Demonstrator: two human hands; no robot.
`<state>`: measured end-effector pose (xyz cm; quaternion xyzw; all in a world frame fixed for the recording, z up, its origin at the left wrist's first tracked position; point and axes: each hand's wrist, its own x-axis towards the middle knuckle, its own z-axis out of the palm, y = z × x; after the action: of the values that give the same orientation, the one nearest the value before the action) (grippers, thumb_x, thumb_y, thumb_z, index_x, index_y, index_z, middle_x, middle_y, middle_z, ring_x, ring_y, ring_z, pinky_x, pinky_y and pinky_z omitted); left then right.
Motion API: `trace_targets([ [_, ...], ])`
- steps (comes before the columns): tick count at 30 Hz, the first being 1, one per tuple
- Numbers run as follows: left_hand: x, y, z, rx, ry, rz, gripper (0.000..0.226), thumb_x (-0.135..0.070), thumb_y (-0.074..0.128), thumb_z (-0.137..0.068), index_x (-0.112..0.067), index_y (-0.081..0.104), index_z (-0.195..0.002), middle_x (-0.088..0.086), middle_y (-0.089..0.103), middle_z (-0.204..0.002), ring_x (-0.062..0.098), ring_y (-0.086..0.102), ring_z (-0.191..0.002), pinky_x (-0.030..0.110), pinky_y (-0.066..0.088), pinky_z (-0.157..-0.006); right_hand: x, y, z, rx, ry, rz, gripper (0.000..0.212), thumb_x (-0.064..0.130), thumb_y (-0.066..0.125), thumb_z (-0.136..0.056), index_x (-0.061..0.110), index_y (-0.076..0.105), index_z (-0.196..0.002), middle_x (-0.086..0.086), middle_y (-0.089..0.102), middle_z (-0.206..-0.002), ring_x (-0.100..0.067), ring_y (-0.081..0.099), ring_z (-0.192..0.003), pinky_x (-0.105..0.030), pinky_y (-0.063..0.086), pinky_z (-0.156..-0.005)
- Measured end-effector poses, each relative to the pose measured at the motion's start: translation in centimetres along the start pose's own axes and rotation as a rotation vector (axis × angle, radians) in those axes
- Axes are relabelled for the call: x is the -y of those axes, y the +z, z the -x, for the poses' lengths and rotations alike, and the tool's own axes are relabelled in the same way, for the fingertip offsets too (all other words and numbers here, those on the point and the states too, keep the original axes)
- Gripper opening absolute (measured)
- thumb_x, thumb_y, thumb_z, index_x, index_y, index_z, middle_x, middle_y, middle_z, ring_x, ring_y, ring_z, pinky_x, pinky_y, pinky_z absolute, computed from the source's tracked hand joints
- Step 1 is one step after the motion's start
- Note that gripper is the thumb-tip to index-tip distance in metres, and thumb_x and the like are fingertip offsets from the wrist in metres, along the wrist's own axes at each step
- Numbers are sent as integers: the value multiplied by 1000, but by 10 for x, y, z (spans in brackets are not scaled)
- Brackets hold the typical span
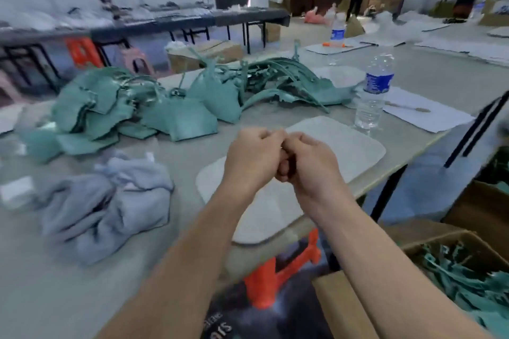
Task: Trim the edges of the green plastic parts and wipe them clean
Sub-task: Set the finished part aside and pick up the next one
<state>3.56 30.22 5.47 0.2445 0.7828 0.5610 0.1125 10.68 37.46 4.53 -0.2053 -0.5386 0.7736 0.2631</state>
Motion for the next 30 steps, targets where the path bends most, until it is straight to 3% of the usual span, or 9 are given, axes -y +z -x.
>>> trace_targets([
  [3, 25, -64, -13, -235, -16, -261, 23, -45, 56, -81, -31, 64, -65, -11, 58, -50, 10, 53, -52, 30, 36, -53, -23, 50, -23, 147, 27, 138, 11, 3, 59, -92, 2, 68, -84, -9, 63, -60, -16, 48, -47, -27, 41, -45],
  [8, 88, -127, -19, -511, -68, -265, 27, -35, 60, -86, -26, 56, -60, -10, 52, -52, 17, 50, -60, 32, 36, -55, -80, 115, -77, 244, 39, 370, 12, 2, 59, -91, 6, 69, -85, -8, 72, -67, -15, 59, -53, -29, 52, -56],
  [11, 115, -150, -19, -509, 66, -466, 10, -41, 66, -85, -36, 70, -93, -17, 65, -83, 11, 58, -85, 34, 49, -73, -109, 149, -108, 284, 14, 476, 20, 1, 57, -89, 13, 71, -81, -5, 72, -63, -15, 60, -54, -30, 53, -58],
  [13, 133, -164, -20, -409, 56, -661, 51, -48, 70, -79, -34, 61, -126, -14, 64, -113, 12, 55, -106, 33, 46, -93, -123, 168, -125, 308, 0, 510, 24, 0, 55, -88, 15, 71, -78, -7, 73, -66, -14, 61, -54, -33, 53, -60],
  [15, 147, -178, -20, -367, -19, -845, 64, -43, 69, -75, -33, 50, -136, -11, 61, -118, 16, 54, -110, 32, 42, -97, -131, 182, -140, 308, -28, 523, 27, -2, 53, -87, 16, 71, -76, -6, 74, -68, -15, 61, -54, -38, 54, -62],
  [19, 168, -227, -24, -525, -106, -1039, 40, -18, 56, -68, -32, 46, -104, -9, 53, -95, 18, 52, -91, 31, 35, -76, -135, 205, -168, 198, -189, 719, 30, 6, 52, -83, 25, 72, -73, 11, 73, -68, -14, 67, -64, -29, 53, -58],
  [24, 184, -254, -39, -541, -221, -1062, 13, -24, 62, -69, -31, 51, -70, -12, 45, -77, 17, 48, -84, 29, 32, -73, -137, 223, -179, 290, -246, 1194, 31, 37, 58, -89, 16, 62, -66, 1, 65, -66, -28, 64, -73, -32, 47, -63],
  [27, 189, -252, -44, -553, -179, -1068, 4, -34, 60, -69, -31, 57, -70, -13, 45, -72, 18, 48, -78, 33, 38, -73, -154, 217, -164, 454, -282, 1498, 51, 62, 47, -90, 20, 56, -65, -2, 57, -68, -23, 55, -64, -33, 38, -54],
  [30, 185, -252, -42, -536, -224, -1040, 23, -52, 50, -74, -33, 62, -74, -13, 50, -74, 14, 46, -78, 34, 42, -77, -161, 213, -149, 423, -379, 1636, 57, 77, 38, -84, 22, 44, -70, 7, 43, -64, -16, 42, -58, -33, 25, -50],
])
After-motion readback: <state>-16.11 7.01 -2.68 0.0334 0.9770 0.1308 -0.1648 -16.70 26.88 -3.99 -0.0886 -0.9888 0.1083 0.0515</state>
